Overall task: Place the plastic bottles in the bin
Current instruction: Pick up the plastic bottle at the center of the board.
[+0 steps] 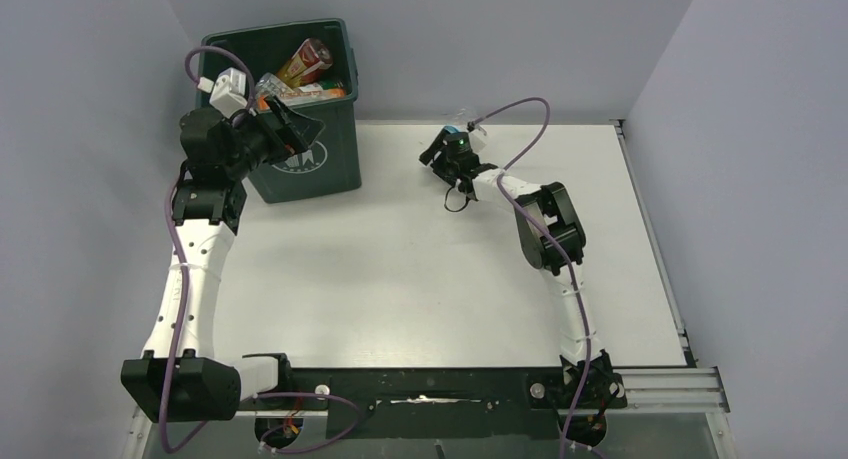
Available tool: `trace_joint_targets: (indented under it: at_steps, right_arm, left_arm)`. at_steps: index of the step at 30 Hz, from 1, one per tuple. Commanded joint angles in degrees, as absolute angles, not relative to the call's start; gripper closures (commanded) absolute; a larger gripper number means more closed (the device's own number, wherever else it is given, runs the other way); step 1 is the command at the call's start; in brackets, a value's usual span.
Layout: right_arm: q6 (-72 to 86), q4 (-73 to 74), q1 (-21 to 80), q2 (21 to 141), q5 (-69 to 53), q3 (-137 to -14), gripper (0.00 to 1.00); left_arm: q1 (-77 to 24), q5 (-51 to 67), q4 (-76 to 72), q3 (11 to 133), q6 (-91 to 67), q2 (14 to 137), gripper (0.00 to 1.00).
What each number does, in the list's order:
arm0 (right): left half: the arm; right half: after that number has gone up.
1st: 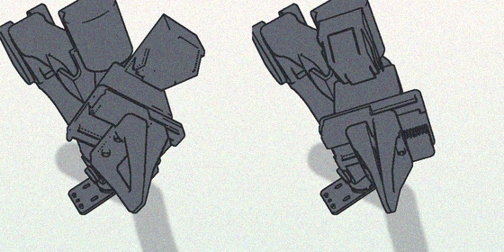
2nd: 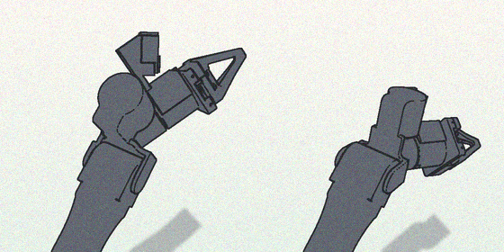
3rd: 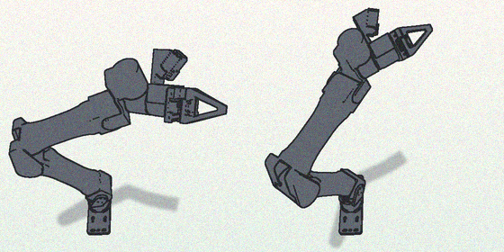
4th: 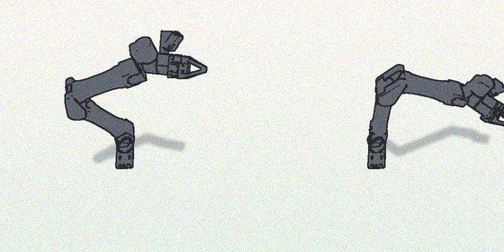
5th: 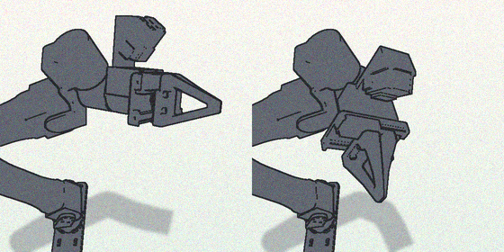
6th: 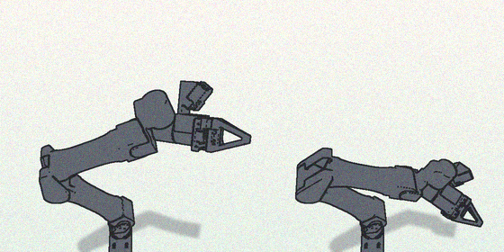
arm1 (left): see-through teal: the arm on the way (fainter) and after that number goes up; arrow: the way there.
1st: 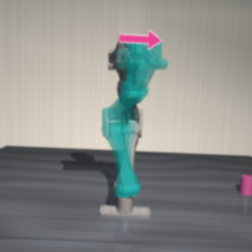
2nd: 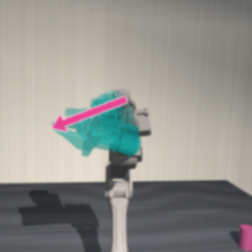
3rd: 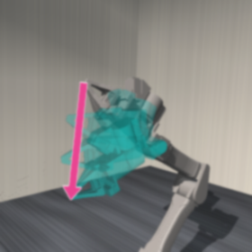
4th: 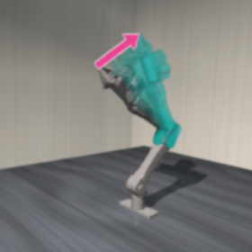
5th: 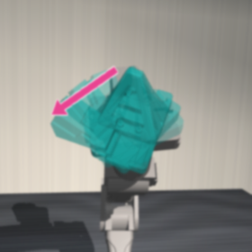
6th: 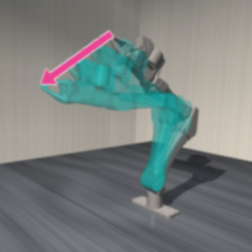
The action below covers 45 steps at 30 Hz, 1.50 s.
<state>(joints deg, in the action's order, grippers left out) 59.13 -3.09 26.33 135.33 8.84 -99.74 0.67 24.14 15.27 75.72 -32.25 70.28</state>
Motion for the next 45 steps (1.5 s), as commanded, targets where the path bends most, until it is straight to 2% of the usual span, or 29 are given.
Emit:
trace_joint_targets:
  at_steps: [1,7,10,14,20,31,39,45]
  right_arm:
    - [63.1,-7.6,25.5,136.6,10.1,-102.3,0.31]
    - [65.3,-9.5,24.9,136.9,9.7,-99.5,0.39]
    - [66.2,-11.0,24.4,137.1,9.0,-98.3,0.48]
    - [66.5,-11.7,24.3,137.4,8.0,-97.6,0.65]
    - [65.5,-13.8,24.2,134.1,7.4,-92.5,0.76]
    - [55.8,-18.0,25.7,115.7,4.3,-69.9,0.79]
    - [46.7,-12.6,33.2,101.9,4.2,-56.4,0.8]
    - [43.3,-9.2,37.4,90.6,6.7,-48.1,0.8]
  left_arm:
    - [0.4,25.3,12.7,75.6,-31.4,68.7,0.15]
    - [0.4,25.8,11.7,74.0,-31.9,68.6,0.15]
    - [0.4,26.2,11.5,73.7,-32.2,68.6,0.15]
    - [0.4,26.4,11.4,72.9,-32.3,68.3,0.15]
    - [0.3,26.6,12.6,72.6,-32.0,68.2,0.15]
    - [-2.7,29.4,13.5,72.3,-32.2,68.4,0.15]
    - [-10.7,25.3,14.9,70.0,-31.1,68.7,0.15]
    - [-12.0,26.6,13.3,67.1,-32.9,68.7,0.15]
